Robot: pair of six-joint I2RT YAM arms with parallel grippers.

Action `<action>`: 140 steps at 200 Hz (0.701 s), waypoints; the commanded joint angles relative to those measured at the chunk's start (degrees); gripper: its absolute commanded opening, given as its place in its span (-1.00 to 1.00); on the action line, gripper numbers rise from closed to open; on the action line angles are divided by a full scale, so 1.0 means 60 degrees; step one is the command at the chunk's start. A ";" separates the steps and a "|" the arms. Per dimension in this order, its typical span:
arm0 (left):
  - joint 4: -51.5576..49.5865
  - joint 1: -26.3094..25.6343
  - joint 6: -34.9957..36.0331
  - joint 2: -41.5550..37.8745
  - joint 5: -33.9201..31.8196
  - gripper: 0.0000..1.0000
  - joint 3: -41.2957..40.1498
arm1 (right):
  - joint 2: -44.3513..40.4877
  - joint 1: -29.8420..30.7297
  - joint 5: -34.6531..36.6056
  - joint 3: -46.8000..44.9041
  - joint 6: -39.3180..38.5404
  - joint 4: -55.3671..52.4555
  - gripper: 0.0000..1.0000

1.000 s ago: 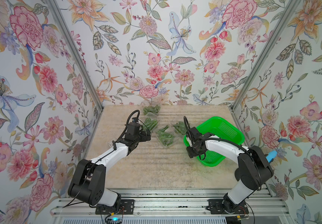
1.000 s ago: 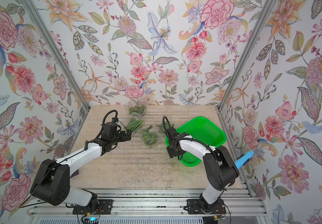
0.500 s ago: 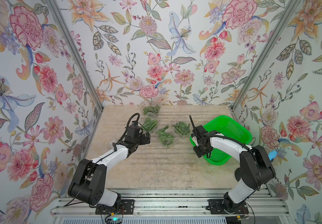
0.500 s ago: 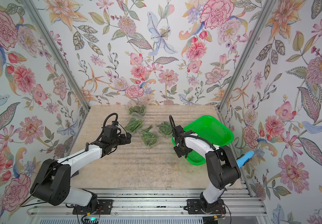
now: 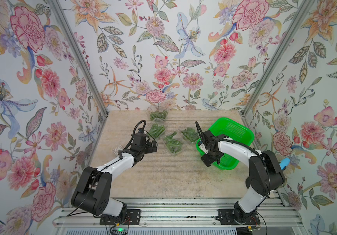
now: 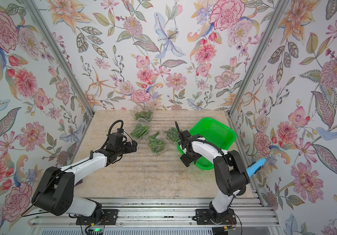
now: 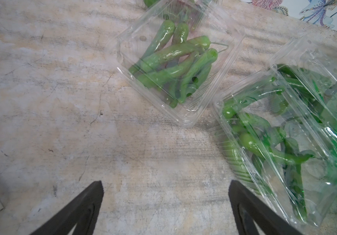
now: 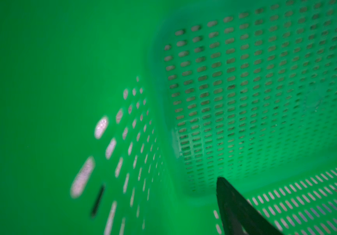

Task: Take small green peppers out of containers
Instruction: Move the basket to the center of the board.

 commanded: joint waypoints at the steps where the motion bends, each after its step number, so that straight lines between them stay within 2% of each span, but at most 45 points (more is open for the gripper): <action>1: 0.0084 0.0094 -0.0147 0.0058 0.0138 0.99 -0.0119 | -0.0860 0.0046 -0.0115 0.0658 -0.0150 -0.0331 0.75; 41: 0.0268 0.0094 -0.0490 -0.0283 0.0522 0.99 -0.0645 | -0.1705 0.0197 -0.1381 0.1656 0.0180 0.0003 0.78; 66: 0.0995 0.0102 -0.0943 -0.0655 0.1261 0.99 -0.1330 | -0.1673 0.0359 -0.3669 0.1935 0.1105 0.1133 0.64; 76: 0.1291 0.0101 -0.1048 -0.0713 0.1522 0.99 -0.1540 | -0.1493 0.0526 -0.4088 0.1924 0.1713 0.1766 0.64; 98: 0.1490 0.0106 -0.1176 -0.0734 0.1630 0.99 -0.1820 | -0.0787 0.1036 -0.4183 0.2053 0.2512 0.2695 0.53; 140: 0.2041 0.0102 -0.1508 -0.0997 0.1607 0.99 -0.2363 | 0.0835 0.1464 -0.3734 0.2847 0.2826 0.3130 0.46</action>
